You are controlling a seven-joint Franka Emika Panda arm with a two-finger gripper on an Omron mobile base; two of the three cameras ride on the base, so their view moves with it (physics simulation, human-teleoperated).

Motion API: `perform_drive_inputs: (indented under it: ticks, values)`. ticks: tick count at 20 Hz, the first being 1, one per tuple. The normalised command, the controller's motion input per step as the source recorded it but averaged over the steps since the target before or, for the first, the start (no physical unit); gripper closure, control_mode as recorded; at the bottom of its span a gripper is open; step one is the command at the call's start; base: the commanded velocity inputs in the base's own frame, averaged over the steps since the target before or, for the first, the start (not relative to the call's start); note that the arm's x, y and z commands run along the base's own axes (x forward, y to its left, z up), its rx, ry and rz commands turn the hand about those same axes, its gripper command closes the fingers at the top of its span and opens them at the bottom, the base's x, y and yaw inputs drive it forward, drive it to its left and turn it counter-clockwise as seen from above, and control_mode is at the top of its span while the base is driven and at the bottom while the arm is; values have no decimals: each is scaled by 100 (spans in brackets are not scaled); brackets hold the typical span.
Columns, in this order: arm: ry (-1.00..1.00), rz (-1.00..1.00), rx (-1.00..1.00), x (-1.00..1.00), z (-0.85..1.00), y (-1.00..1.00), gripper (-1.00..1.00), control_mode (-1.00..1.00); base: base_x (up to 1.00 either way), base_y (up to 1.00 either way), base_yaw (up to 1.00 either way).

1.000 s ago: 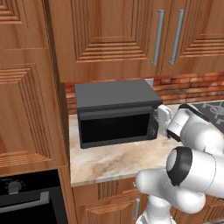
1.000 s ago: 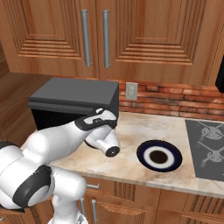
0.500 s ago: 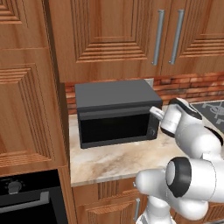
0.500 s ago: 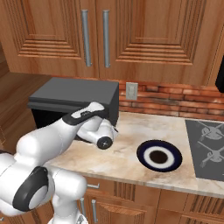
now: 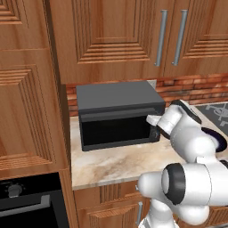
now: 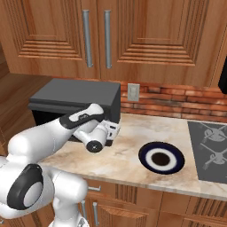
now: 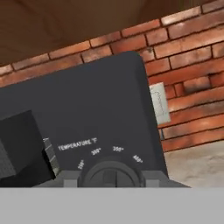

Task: Pull the toaster oven rack outwards. Pick up the baguette from the plate and place it on the toaster oven rack. Close the toaster oven door fully and set the temperature to the lowest setting.

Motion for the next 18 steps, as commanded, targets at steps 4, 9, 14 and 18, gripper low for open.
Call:
perform_drive_inputs:
  ticks: [4,9,14,18]
  values:
    - [-21,7,-53,0,0,0,100,-100,0,0,0]
    - [-23,12,-55,0,0,0,100,-100,0,0,0]
    - [-23,19,-56,0,0,0,100,-100,0,0,0]
    - [-24,22,-57,0,0,0,100,-100,0,0,0]
